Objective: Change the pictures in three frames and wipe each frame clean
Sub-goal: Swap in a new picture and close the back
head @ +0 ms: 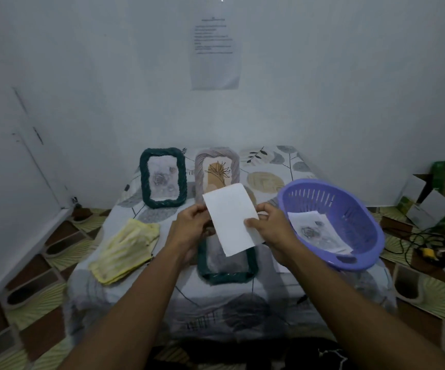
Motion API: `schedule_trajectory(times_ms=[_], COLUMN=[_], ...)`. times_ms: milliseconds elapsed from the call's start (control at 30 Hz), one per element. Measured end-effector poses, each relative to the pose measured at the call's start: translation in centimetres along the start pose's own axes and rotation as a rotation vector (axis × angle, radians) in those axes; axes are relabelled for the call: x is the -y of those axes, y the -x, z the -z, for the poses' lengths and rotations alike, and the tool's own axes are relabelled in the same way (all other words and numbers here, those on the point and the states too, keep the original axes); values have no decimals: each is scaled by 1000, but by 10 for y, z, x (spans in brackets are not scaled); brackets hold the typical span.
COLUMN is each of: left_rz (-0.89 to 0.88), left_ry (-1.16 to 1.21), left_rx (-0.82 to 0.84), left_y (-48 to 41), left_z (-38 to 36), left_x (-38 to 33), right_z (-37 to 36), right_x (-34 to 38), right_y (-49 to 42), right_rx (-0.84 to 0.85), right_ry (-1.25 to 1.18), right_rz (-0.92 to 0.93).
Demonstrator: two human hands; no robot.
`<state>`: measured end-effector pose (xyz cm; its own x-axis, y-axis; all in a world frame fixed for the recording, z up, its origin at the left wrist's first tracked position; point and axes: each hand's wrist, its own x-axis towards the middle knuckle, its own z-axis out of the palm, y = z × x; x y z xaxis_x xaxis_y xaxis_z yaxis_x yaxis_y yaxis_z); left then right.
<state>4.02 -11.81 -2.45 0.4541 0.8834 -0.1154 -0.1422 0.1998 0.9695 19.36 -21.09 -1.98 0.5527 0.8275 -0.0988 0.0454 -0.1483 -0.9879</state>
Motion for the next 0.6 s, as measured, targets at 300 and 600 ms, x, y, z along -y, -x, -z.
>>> schedule_trajectory(times_ms=[300, 600], left_rz=[-129, -467], left_ry=[-460, -1235], left_rx=[-113, -19], left_y=[-3, -20], left_z=[21, 33], left_x=[36, 53], right_z=[-19, -13], right_x=[-54, -85], right_y=[-4, -11], right_rx=[-53, -38], right_ry=[375, 964], right_rz=[39, 467])
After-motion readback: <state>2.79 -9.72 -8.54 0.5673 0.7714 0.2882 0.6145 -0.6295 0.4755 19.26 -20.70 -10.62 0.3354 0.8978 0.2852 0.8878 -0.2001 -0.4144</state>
